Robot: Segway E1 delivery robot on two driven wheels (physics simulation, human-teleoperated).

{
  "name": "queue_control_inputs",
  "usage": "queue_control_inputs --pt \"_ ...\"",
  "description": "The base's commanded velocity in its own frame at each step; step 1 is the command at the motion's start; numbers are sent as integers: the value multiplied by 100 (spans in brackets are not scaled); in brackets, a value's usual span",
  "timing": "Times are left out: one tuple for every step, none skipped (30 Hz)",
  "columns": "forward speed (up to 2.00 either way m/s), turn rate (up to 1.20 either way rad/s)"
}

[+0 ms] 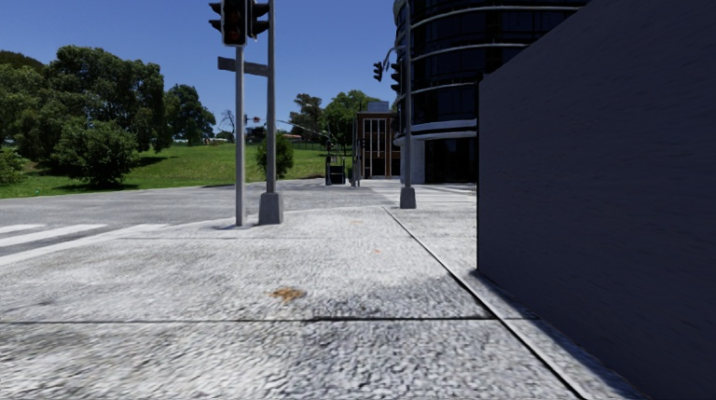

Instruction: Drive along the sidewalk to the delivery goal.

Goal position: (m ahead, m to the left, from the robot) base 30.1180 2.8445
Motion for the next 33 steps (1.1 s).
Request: queue_control_inputs --pt "200 0" --pt "200 0" --pt "200 0" --pt "200 0" --pt "200 0" --pt "200 0" --pt "200 0" --pt "200 0" --pt "200 0" --pt "200 0" --pt "200 0" --pt "200 0" --pt "200 0" --pt "200 0" --pt "200 0" --pt "200 0" --pt "200 0" --pt "200 0" --pt "200 0" --pt "200 0" --pt "200 0" --pt "200 0" --pt "200 0" --pt "200 0" --pt "200 0" --pt "200 0" --pt "200 0" --pt "200 -9" --pt "200 -22" --pt "200 -22" --pt "200 -38" --pt "200 -53" --pt "200 -57"
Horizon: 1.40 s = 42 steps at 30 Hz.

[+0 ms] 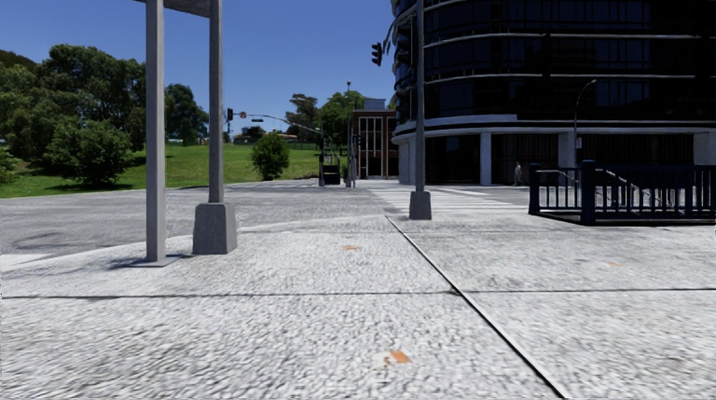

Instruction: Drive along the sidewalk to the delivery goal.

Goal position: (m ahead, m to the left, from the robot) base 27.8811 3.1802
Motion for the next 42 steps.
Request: queue_control_inputs --pt "200 -58" --pt "200 -58" --pt "200 -58" --pt "200 -58" --pt "200 -58" --pt "200 -58" --pt "200 -58" --pt "200 -58" --pt "200 -58" --pt "200 -58" --pt "200 -58" --pt "200 -58" --pt "200 -58" --pt "200 -58" --pt "200 -58" --pt "200 -58" --pt "200 -58" --pt "200 -58" --pt "200 -58" --pt "200 -58" --pt "200 -58" --pt "200 -58" --pt "200 -58" --pt "200 -58" --pt "200 -58" --pt "200 -58" --pt "200 -58" --pt "200 -50" --pt "200 -28" --pt "200 -28" --pt "200 -1" --pt "200 0" --pt "200 0" --pt "200 0" --pt "200 0" --pt "200 0" --pt "200 0" --pt "200 0" --pt "200 0" --pt "200 0" --pt "200 0" --pt "200 0"
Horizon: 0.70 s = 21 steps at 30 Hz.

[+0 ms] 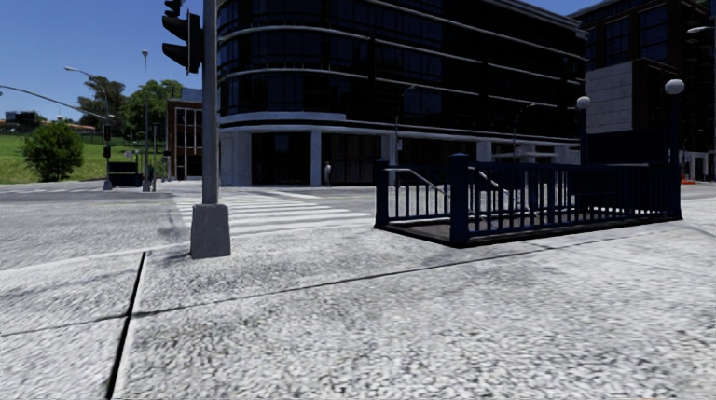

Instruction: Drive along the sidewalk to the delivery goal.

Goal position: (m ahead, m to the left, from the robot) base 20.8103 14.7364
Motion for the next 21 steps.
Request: queue_control_inputs --pt "200 0" --pt "200 0" --pt "200 0" --pt "200 0" --pt "200 0" --pt "200 0" --pt "200 0" --pt "200 0" --pt "200 0" --pt "200 0" --pt "200 0" --pt "200 0" --pt "200 0" --pt "200 0" --pt "200 0" --pt "200 0" --pt "200 7" --pt "200 25" --pt "200 25" --pt "200 38" --pt "200 43"
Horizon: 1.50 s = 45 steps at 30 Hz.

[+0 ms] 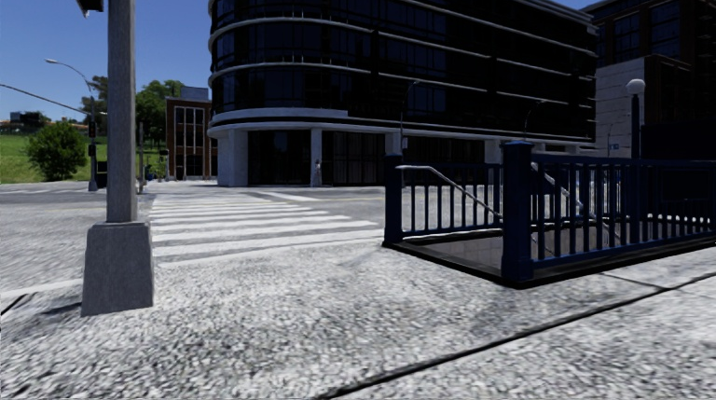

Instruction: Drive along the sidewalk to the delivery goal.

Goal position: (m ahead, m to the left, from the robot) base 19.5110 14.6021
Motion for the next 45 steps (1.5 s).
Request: queue_control_inputs --pt "200 46" --pt "200 47" --pt "200 48" --pt "200 48" --pt "200 48" --pt "200 48" --pt "200 48" --pt "200 48" --pt "200 48" --pt "200 48" --pt "200 48" --pt "200 48" --pt "200 48" --pt "200 48" --pt "200 48" --pt "200 48" --pt "200 48" --pt "200 48" --pt "200 48" --pt "200 48" --pt "200 48" --pt "200 48" --pt "200 48" --pt "200 39" --pt "200 39" --pt "200 30" --pt "200 34" --pt "200 36" --pt "200 37" --pt "200 37" --pt "200 37" --pt "200 37" --pt "200 37" --pt "200 37" --pt "200 37" --pt "200 37" --pt "200 37" --pt "200 37" --pt "200 37" --pt "200 37" --pt "200 37" --pt "200 37" --pt "200 37" --pt "200 37" --pt "200 20"
